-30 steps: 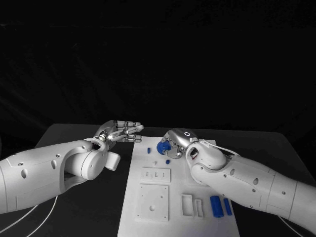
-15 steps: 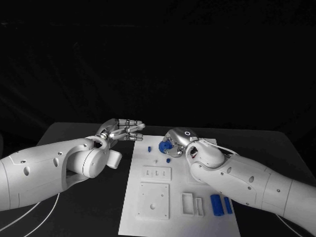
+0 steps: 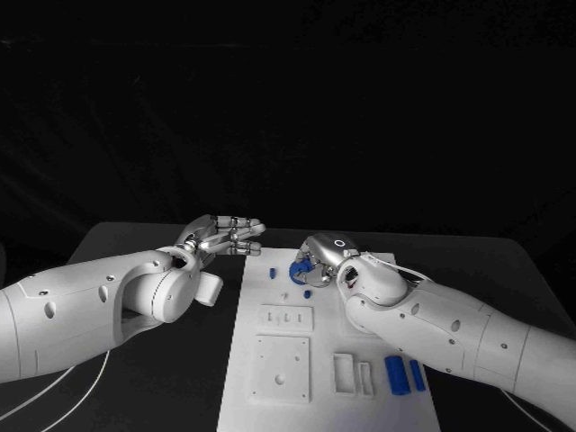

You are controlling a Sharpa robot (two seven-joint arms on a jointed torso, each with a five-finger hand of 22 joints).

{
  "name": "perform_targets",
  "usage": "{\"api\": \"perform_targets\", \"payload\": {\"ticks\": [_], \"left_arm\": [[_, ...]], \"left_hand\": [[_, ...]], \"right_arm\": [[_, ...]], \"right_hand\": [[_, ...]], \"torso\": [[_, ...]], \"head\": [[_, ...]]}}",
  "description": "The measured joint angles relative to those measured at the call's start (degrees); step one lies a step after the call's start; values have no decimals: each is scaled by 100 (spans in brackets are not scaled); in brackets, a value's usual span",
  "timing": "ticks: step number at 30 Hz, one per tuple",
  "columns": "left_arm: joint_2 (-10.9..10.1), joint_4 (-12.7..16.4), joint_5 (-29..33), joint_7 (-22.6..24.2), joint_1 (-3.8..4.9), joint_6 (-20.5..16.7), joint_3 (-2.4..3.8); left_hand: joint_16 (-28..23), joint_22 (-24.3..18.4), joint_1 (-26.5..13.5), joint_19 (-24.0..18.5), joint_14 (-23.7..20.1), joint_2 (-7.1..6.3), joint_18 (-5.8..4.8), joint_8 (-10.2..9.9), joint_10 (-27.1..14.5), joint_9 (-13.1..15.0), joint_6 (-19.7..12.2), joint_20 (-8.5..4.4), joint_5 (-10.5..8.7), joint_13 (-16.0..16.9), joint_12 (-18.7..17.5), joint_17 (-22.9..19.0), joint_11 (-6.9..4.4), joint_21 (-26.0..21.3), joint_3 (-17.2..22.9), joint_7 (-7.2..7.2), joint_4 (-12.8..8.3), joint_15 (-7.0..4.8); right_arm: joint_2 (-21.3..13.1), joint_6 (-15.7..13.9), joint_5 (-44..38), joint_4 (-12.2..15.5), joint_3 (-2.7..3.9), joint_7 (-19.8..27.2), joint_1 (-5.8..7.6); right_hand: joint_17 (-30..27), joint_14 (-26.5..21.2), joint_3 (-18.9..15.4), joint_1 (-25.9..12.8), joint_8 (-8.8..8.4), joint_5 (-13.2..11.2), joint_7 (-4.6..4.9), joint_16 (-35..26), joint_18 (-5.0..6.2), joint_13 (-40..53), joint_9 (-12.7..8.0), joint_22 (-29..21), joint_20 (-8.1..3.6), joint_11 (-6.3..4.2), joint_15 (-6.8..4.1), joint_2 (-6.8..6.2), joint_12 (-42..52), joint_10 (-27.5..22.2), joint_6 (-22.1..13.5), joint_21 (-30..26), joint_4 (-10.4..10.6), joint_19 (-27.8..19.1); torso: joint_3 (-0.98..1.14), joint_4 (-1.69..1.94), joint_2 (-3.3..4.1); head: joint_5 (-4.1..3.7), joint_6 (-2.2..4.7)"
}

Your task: Assemble the parts on the task board

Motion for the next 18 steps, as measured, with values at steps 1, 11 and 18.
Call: {"api": "perform_targets", "payload": {"ticks": [1,11,18], "left_arm": [[0,0,0,0,0,0,0],[-7,0,0,-2,0,1,-1],[3,-6,0,-3,0,2,-1]], "left_hand": [[0,0,0,0,0,0,0,0,0,0,0,0,0,0,0,0,0,0,0,0,0,0],[0,0,0,0,0,0,0,0,0,0,0,0,0,0,0,0,0,0,0,0,0,0],[0,0,0,0,0,0,0,0,0,0,0,0,0,0,0,0,0,0,0,0,0,0]], "right_arm": [[-1,0,2,-2,-1,0,-1],[-23,-1,24,-27,-10,-43,-9],[-2,34,78,-49,-21,-103,-25]], "right_hand": [[0,-9,-28,3,0,-21,-5,-12,0,0,-10,0,0,-11,-8,-2,0,-11,-5,0,95,0],[-9,-10,-127,-7,0,-173,38,-77,3,0,-69,0,-20,19,-9,-99,-80,-43,-192,-49,335,-20],[-20,-10,-515,-96,22,-198,124,-114,3,0,-203,0,-20,62,-9,-189,-165,-124,-503,-100,669,-20]], "torso": [[1,0,-1],[-3,-8,-3],[0,-5,-3]], "head": [[-3,-2],[7,-16],[-8,-4]]}}
